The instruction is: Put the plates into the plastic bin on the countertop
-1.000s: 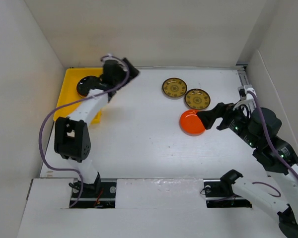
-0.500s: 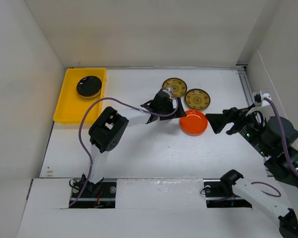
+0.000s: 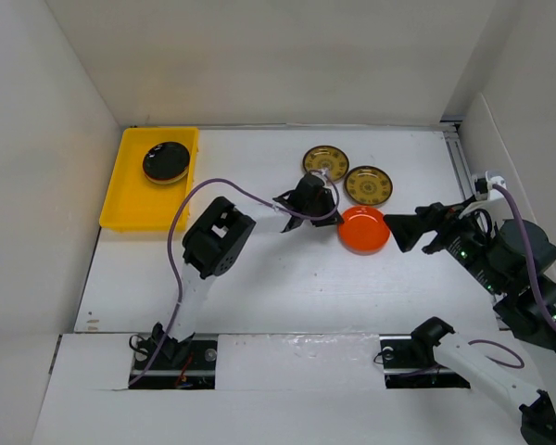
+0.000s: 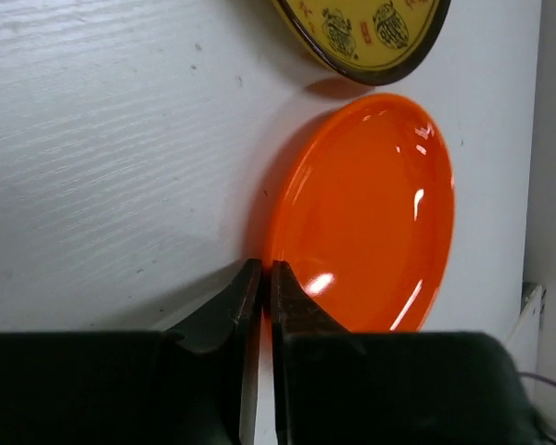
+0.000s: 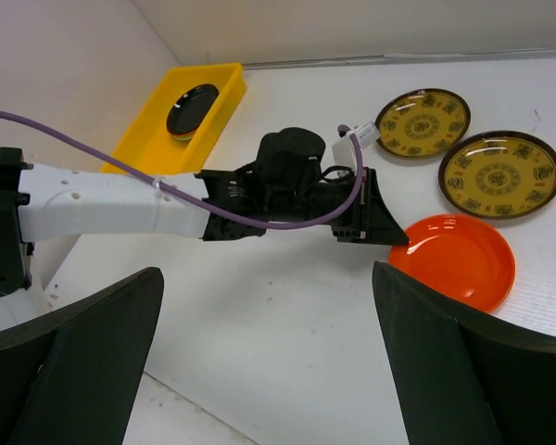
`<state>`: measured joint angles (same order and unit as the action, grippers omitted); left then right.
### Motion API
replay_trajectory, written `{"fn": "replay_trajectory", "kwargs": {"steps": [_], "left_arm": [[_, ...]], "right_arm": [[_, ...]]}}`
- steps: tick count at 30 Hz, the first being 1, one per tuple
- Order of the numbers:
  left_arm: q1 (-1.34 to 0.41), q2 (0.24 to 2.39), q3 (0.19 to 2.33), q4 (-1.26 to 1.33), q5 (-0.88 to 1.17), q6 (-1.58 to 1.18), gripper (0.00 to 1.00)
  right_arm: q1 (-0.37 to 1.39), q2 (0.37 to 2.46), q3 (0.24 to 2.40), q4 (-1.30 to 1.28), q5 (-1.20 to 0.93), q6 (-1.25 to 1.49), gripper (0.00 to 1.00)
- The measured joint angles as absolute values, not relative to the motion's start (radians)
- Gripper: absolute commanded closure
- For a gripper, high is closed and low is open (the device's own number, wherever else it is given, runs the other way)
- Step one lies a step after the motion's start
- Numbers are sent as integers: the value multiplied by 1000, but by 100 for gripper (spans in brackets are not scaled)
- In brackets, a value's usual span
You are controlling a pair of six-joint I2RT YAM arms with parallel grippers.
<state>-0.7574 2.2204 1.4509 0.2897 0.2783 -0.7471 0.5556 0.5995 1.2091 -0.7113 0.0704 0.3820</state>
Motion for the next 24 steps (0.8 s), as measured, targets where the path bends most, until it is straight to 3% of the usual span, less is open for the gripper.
{"fn": "replay_trajectory", "kwargs": {"steps": [6, 11, 18, 24], "left_arm": [[-752, 2221, 1456, 269, 295, -740, 100], [-661, 2077, 1354, 172, 334, -729, 100], [-210, 1762, 1345, 105, 305, -726, 100], [143, 1759, 1423, 61, 159, -770, 100]], "right_arm": [[556, 601, 1190, -706, 63, 385, 0], [556, 609, 1167, -691, 54, 385, 0], [556, 637, 1115, -643, 35, 388, 0], [556, 676, 1098, -613, 6, 393, 0]]}}
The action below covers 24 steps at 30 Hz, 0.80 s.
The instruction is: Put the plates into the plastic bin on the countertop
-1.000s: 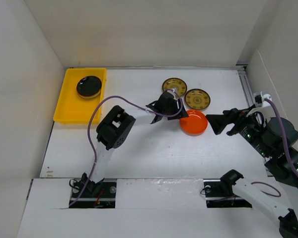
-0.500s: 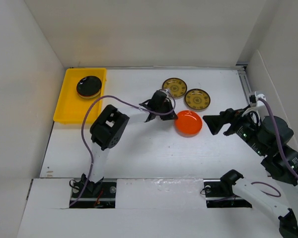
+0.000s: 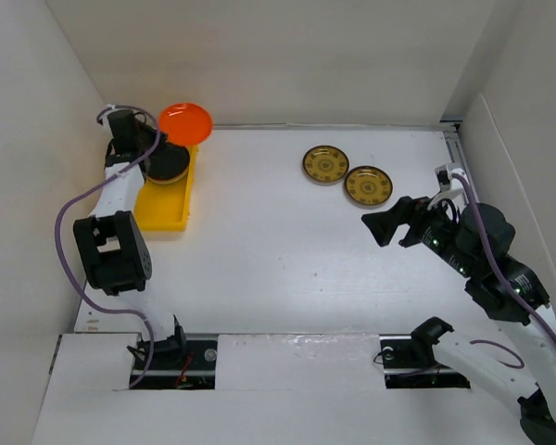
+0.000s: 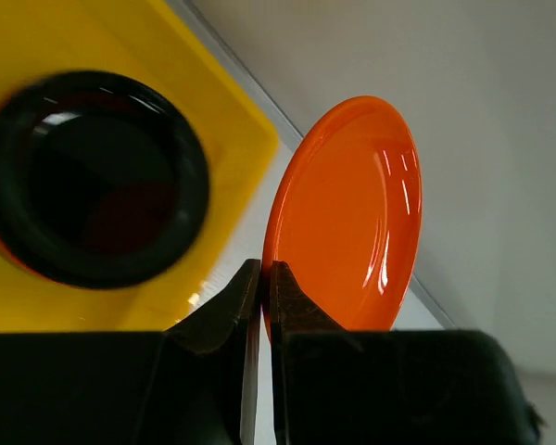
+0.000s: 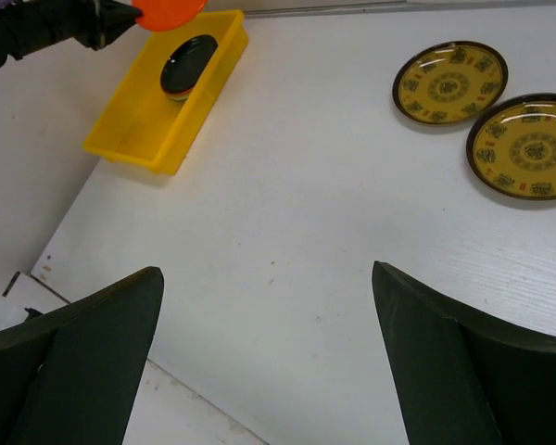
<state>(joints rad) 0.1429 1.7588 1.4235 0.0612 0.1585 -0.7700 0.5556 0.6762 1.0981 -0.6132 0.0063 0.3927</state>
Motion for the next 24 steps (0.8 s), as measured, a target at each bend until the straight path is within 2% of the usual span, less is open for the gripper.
{"fn": "replay_trajectory", "kwargs": {"steps": [5, 12, 13, 14, 16, 18, 19, 24], "left_arm": [[270, 1873, 1466, 23, 96, -803, 100], [325, 2032, 1587, -68, 60, -809, 100], [325, 2039, 1590, -69, 60, -809, 69], [327, 2040, 1590, -73, 63, -805, 52], [327, 2039, 1590, -67, 80, -812, 42], [328, 2037, 1590, -52, 96, -811, 18], [328, 2034, 1590, -48, 105, -811, 1], [316, 1956, 1578, -74, 128, -811, 0]], "right_arm": [[556, 682, 1098, -607, -10, 392, 0], [556, 682, 1098, -599, -21, 392, 0], [556, 682, 1098, -599, -22, 392, 0], [556, 682, 1098, -599, -22, 392, 0], [556, 686, 1098, -598, -19, 392, 0], [556, 697, 1097, -597, -6, 398, 0], [556, 705, 1096, -593, 2, 404, 0], [497, 805, 1034, -513, 71, 491, 0]]}}
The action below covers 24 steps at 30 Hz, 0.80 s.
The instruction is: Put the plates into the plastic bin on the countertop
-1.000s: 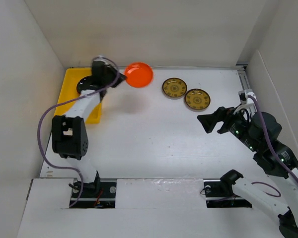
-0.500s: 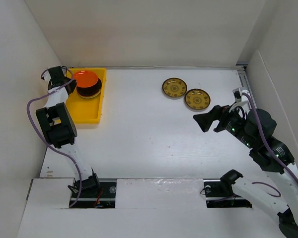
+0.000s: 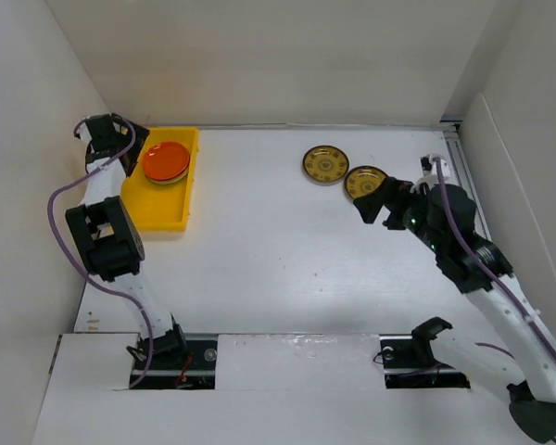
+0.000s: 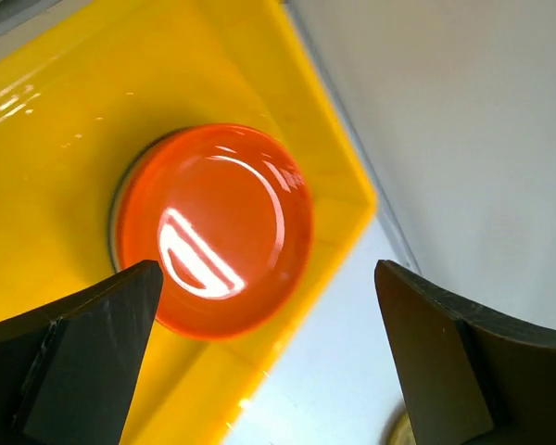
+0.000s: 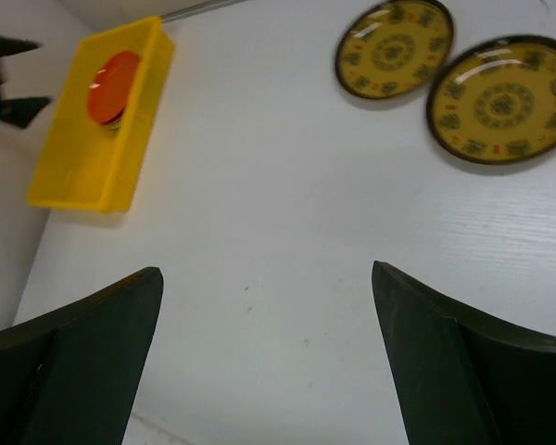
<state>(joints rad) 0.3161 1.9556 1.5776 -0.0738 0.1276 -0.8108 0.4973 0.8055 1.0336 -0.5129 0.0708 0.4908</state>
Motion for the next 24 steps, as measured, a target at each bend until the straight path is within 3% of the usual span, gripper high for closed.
{"fn": "replay_trajectory", "kwargs": {"steps": [5, 9, 14, 16, 22, 24], "left_arm": [[203, 1752, 1524, -88, 112, -774, 0], [-77, 1552, 1411, -58, 66, -735, 0], [-347, 1453, 1274, -15, 69, -707, 0], [-403, 1449, 1224, -10, 66, -697, 0], [-516, 1452, 1174, -2, 82, -678, 0], [-537, 1452, 1164, 19, 95, -674, 0]], "right_arm": [[205, 1029, 884, -340, -6, 588, 3], [54, 1226, 841, -285, -43, 631, 3], [-50, 1431, 873, -179, -123, 645, 6], [-96, 1533, 908, -139, -150, 641, 14], [-207, 1829, 1057, -36, -299, 633, 18], [-217, 1877, 1100, -10, -323, 626, 30]]}}
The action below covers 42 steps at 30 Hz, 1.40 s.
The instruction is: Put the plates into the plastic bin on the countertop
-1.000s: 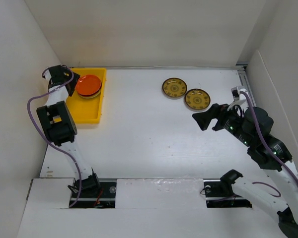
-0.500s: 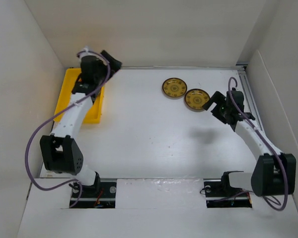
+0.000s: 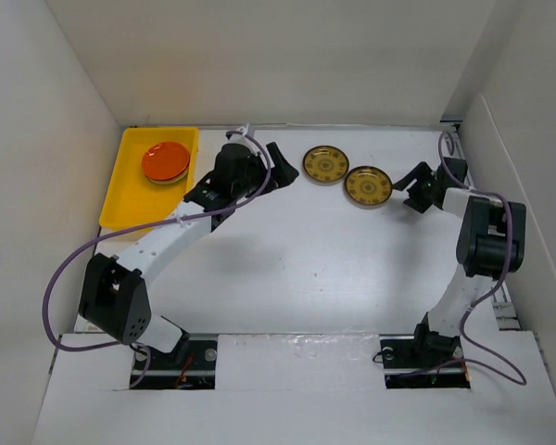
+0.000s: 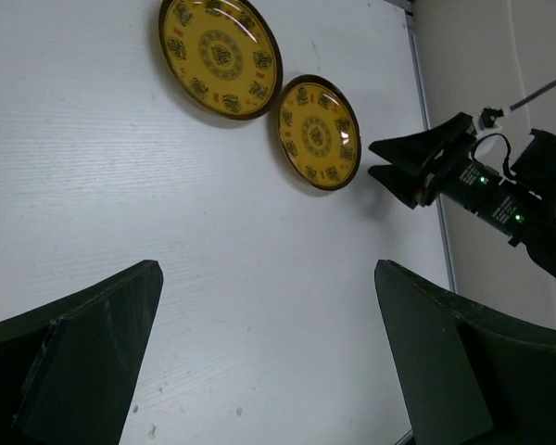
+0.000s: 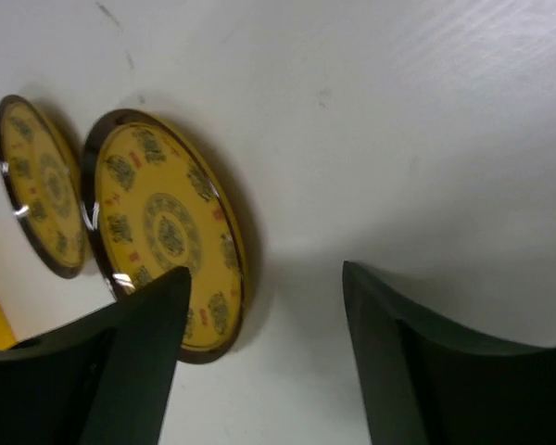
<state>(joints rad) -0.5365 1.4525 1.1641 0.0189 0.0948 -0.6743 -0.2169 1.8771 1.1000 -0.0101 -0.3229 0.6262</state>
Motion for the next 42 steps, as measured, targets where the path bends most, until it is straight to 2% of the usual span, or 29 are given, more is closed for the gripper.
{"fn": "replay_trajectory", "kwargs": {"steps": [2, 8, 11, 12, 13, 14, 16, 19, 20, 22, 23, 31, 36, 42], "left_arm": [[-541, 1452, 1143, 41, 102, -672, 0], [-540, 1452, 1092, 48, 104, -659, 0], [-539, 1452, 1088, 47, 104, -652, 0], [-539, 1452, 1088, 48, 104, -649, 0], [-539, 1452, 1088, 49, 104, -645, 0], [-539, 1452, 1088, 48, 103, -643, 0], [-539, 1452, 1088, 46, 101, -638, 0], [-539, 1452, 1088, 43, 97, -635, 0], [-539, 1452, 1088, 39, 95, -634, 0], [-539, 1452, 1088, 36, 90, -633, 0], [-539, 1452, 1088, 35, 89, -632, 0], [-539, 1465, 1088, 38, 106, -632, 0], [-541, 1548, 1094, 83, 180, -632, 0], [-546, 1707, 1168, 151, 330, -632, 0]], "right_arm": [[-223, 1924, 1128, 11, -366, 626, 37], [-231, 1996, 1210, -6, -454, 617, 39], [-228, 2016, 1253, -55, -460, 593, 43], [-224, 2021, 1270, -79, -460, 583, 46], [-221, 2025, 1285, -100, -454, 570, 57], [-215, 2031, 1295, -117, -448, 559, 63], [-208, 2043, 1304, -154, -442, 550, 73], [-205, 2045, 1306, -181, -442, 545, 73], [-205, 2045, 1306, -185, -442, 546, 76], [-205, 2045, 1307, -191, -443, 546, 87], [-205, 2045, 1307, -195, -445, 545, 100], [-210, 2008, 1256, -180, -441, 566, 100], [-206, 1786, 1078, -211, -369, 596, 100], [-105, 1526, 1044, -237, -300, 590, 100]]}}
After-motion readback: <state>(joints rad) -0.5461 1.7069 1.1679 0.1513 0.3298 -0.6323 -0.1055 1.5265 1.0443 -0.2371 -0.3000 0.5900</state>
